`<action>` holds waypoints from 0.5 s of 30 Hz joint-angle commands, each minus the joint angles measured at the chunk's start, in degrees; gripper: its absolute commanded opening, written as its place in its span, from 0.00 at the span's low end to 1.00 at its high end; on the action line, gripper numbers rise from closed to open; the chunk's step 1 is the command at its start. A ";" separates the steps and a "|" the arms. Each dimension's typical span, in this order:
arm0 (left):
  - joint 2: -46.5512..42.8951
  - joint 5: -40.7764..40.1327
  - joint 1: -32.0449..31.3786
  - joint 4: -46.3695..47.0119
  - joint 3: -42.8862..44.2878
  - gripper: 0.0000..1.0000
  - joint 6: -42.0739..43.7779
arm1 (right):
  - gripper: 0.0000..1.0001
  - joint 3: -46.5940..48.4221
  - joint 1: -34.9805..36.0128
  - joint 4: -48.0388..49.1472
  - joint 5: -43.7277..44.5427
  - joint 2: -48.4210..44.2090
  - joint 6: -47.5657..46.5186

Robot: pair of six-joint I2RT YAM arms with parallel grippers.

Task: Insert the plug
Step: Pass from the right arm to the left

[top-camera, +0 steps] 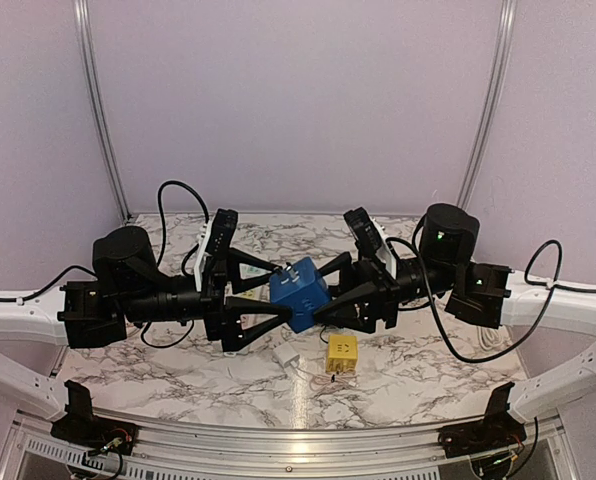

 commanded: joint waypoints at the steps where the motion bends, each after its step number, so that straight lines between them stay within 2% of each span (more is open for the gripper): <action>1: -0.10 1.03 -0.32 -0.41 2.17 0.99 0.76 | 0.05 2.83 0.63 2.91 -1.12 0.17 0.80; 15: -2.34 -0.54 -0.32 -0.94 1.14 0.99 -0.07 | 0.06 4.20 0.67 1.80 -1.58 1.58 0.18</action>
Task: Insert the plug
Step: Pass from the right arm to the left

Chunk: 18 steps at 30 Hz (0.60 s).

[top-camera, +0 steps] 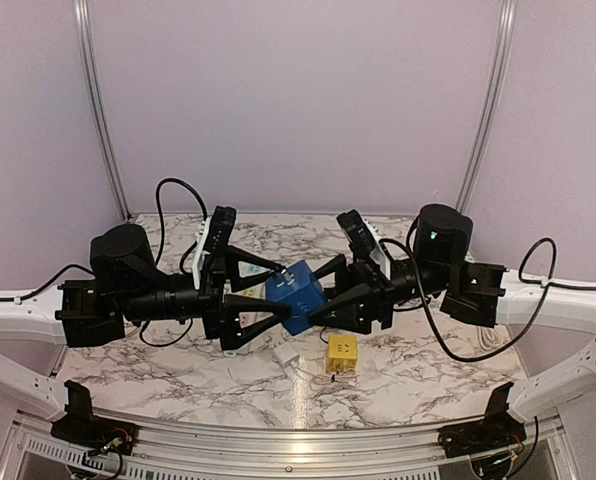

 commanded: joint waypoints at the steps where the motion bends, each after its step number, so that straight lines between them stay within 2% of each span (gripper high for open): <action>1: -2.43 -0.61 -0.27 -0.40 0.49 0.99 0.00 | 0.06 3.96 0.52 1.68 -0.80 0.14 -0.19; 18: -6.77 -3.10 -0.31 -2.56 -0.85 0.99 -0.08 | 0.06 6.14 0.61 1.93 -1.30 2.70 -0.72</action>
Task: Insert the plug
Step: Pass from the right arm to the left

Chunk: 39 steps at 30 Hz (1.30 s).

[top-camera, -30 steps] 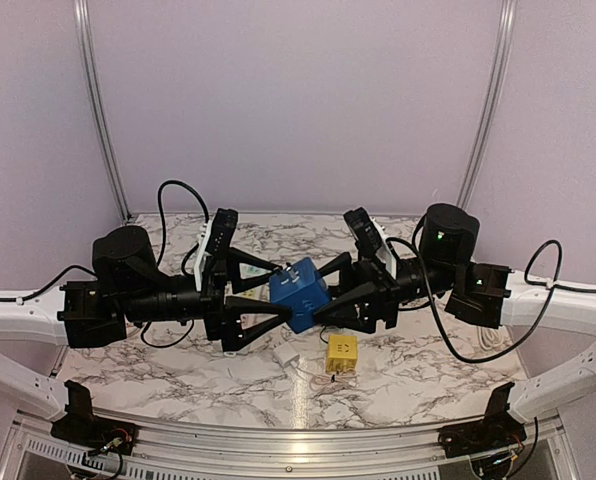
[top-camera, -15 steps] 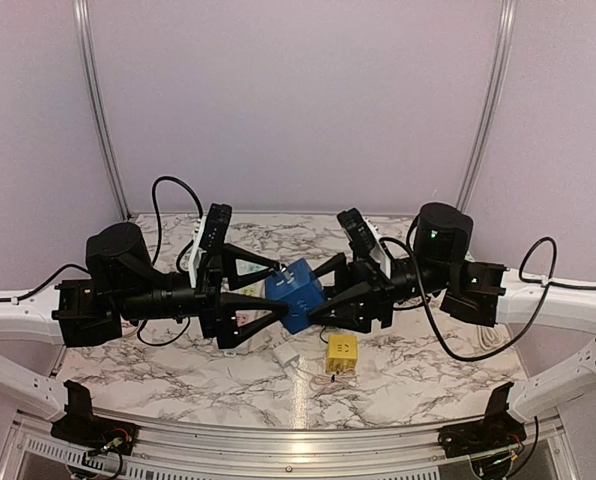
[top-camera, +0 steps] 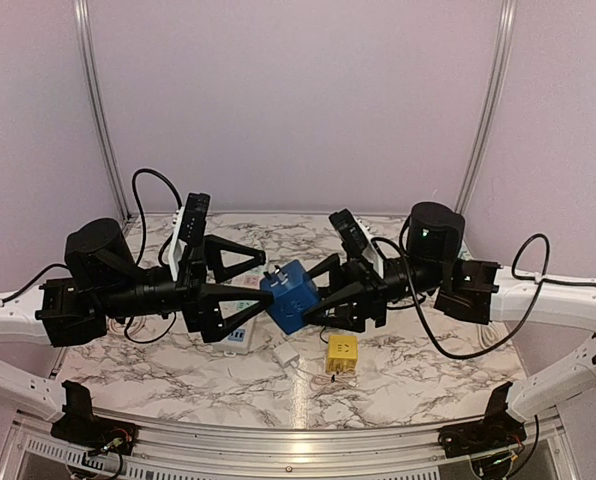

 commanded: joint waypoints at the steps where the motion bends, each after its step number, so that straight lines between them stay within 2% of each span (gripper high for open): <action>1: -1.80 -1.17 -0.31 -0.16 -1.24 0.99 -0.14 | 0.06 4.68 0.56 1.79 -0.84 0.64 -0.21; 13: -2.32 -1.09 -0.23 -1.94 -0.77 0.99 2.28 | 0.06 3.09 0.54 1.50 1.37 -0.58 0.01; 20: -1.93 2.17 -0.23 -2.42 0.49 0.99 4.23 | 0.06 3.11 0.54 -0.38 1.80 -1.35 -0.85; 27: -0.94 5.14 -0.15 -2.97 1.19 0.99 5.18 | 0.06 2.02 0.61 1.63 0.51 -1.01 0.76; 39: 2.24 3.47 -0.01 -3.87 3.08 0.99 5.43 | 0.06 2.86 0.78 0.40 0.20 -0.20 -0.05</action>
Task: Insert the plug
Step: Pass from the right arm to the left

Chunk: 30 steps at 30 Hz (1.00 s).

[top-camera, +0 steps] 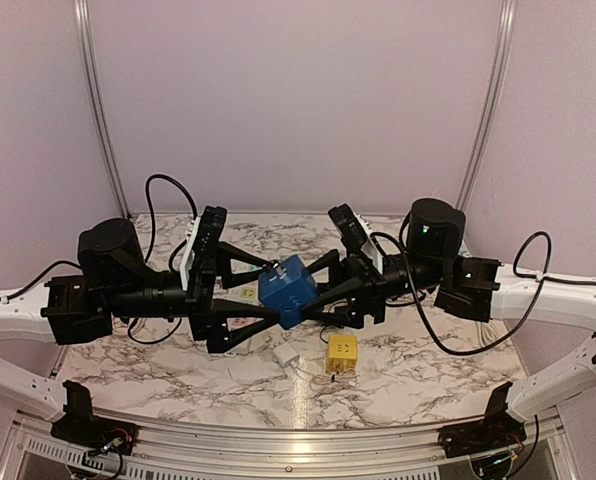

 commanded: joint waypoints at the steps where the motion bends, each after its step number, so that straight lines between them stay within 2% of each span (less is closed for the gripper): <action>1: 0.40 -0.62 0.09 -0.44 1.74 0.99 0.51 | 0.06 1.64 0.76 0.83 -0.74 -0.44 -0.73; 13: 2.82 0.94 1.30 0.07 2.52 0.98 -1.34 | 0.06 2.09 0.77 -0.47 -0.12 -0.23 -2.82; 25: 2.69 2.42 2.31 2.91 1.42 0.82 -2.78 | 0.05 2.10 0.80 -2.69 1.23 0.22 -4.94; 30: 2.86 3.40 2.71 3.25 1.23 0.66 -3.37 | 0.05 2.13 0.79 -2.90 1.51 0.09 -5.24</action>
